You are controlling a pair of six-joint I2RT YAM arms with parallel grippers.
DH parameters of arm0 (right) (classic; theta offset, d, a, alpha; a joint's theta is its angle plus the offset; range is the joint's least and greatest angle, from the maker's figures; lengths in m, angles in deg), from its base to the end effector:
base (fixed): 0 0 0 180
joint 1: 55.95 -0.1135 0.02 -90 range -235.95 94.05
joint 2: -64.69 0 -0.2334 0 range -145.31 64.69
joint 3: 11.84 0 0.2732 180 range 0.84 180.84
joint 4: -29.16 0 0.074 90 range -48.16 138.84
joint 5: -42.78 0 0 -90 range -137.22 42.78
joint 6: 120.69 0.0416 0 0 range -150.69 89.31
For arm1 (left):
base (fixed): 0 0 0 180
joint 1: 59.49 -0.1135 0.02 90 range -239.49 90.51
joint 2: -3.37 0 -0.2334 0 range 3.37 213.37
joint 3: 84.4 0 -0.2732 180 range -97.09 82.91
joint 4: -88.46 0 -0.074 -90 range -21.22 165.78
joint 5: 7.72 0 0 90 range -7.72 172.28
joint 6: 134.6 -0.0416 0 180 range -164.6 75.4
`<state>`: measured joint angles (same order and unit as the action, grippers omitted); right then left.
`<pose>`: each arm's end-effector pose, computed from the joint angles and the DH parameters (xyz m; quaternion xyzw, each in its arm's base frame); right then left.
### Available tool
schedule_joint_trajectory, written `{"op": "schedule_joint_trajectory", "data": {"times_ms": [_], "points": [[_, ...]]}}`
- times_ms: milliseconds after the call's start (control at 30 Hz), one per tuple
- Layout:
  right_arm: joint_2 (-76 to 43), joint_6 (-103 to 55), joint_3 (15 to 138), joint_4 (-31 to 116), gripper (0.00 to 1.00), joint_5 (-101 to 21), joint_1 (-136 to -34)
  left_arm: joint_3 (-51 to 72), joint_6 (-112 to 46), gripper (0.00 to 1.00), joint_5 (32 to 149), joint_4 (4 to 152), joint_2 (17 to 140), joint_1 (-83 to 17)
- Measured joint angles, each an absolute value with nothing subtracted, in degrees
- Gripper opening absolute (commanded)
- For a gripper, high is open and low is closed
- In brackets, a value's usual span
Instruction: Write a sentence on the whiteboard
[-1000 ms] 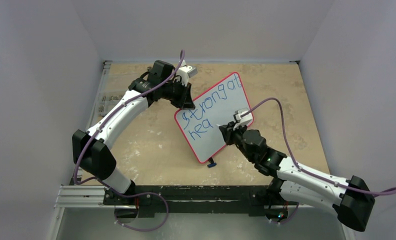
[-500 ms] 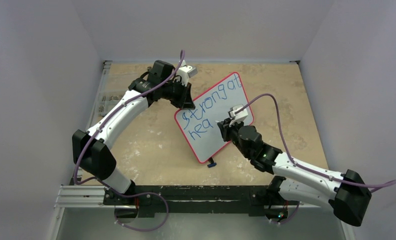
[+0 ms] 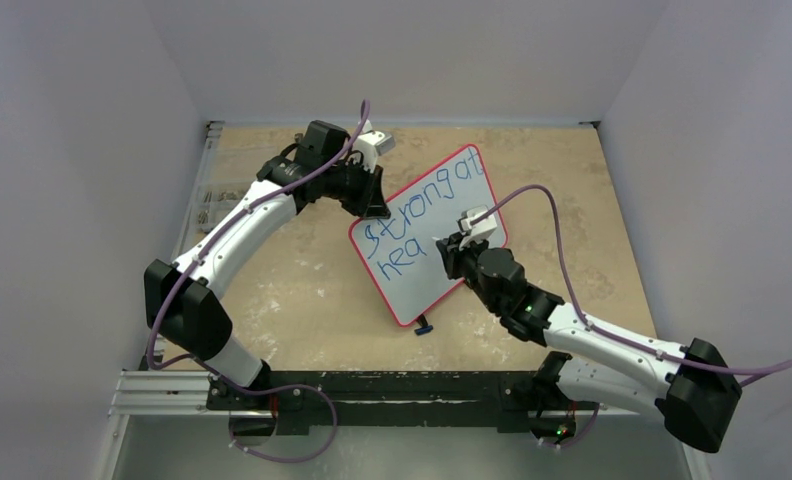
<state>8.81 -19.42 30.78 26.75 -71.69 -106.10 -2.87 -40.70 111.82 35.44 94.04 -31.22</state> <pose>0.1829 0.1923 0.2230 -0.1234 0.7553 0.1775 0.6187 0.3171 -0.1938 0.3057 0.2836 0.8534 -0.3285 0.2886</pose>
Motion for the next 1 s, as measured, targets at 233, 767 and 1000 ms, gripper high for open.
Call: {"op": "schedule_joint_trajectory", "data": {"times_ms": [233,767,1000], "points": [[8.81,-19.44,30.78,26.31,0.00,-70.99,-105.35,-2.87,-40.70,0.00,111.82,35.42,94.00,-31.17],[7.65,-19.38,30.75,24.28,0.00,-67.82,-105.00,-2.87,-40.72,0.00,111.76,35.40,93.78,-30.89],[7.26,-19.38,30.75,23.38,0.00,-67.12,-105.00,-2.87,-40.72,0.00,111.76,35.40,93.78,-30.89]]}}
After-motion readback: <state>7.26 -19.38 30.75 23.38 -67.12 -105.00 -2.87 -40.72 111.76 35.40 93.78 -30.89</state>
